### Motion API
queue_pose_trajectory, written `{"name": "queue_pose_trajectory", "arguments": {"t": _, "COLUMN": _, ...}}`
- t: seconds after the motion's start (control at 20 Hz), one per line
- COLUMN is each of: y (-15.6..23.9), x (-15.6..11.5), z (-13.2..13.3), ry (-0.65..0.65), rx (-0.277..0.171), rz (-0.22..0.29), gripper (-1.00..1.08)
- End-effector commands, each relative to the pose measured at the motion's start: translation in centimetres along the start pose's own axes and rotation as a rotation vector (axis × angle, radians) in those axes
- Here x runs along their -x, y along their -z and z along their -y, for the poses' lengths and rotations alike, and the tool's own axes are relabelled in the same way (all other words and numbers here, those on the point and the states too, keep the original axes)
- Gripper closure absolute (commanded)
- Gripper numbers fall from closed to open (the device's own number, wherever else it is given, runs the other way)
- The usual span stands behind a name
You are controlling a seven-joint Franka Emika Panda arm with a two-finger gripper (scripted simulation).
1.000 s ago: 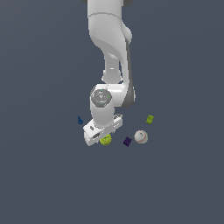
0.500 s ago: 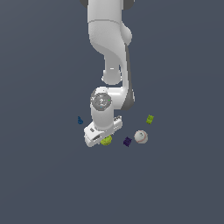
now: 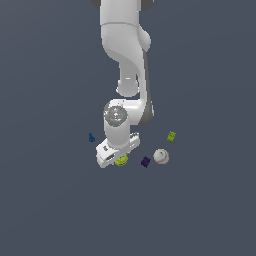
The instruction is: Pick up a designated object from a clutter of objects.
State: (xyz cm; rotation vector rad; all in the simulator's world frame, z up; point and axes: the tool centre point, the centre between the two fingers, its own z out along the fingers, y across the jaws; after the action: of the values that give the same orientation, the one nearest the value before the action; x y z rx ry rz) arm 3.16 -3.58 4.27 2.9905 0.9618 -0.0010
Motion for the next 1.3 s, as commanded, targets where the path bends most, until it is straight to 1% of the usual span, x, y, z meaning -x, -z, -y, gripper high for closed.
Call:
{"name": "queue_pose_trajectory", "arguments": {"t": 0.0, "y": 0.3, "x": -0.1, "z": 0.1, "ry": 0.0, "rx": 0.001, "rz": -0.001, "gripper": 1.08}}
{"name": "queue_pose_trajectory", "arguments": {"t": 0.3, "y": 2.4, "x": -0.2, "z": 0.8, "ry": 0.0, "rx": 0.001, "rz": -0.001, "gripper": 1.08}}
{"name": "queue_pose_trajectory", "arguments": {"t": 0.55, "y": 5.5, "x": -0.4, "z": 2.0, "ry": 0.0, "rx": 0.001, "rz": -0.001, "gripper": 1.08}}
{"name": "queue_pose_trajectory", "arguments": {"t": 0.85, "y": 10.9, "x": -0.7, "z": 4.0, "ry": 0.001, "rx": 0.001, "rz": -0.001, "gripper": 1.08}}
{"name": "queue_pose_trajectory", "arguments": {"t": 1.25, "y": 19.8, "x": -1.4, "z": 7.3, "ry": 0.001, "rx": 0.002, "rz": 0.0, "gripper": 1.08}}
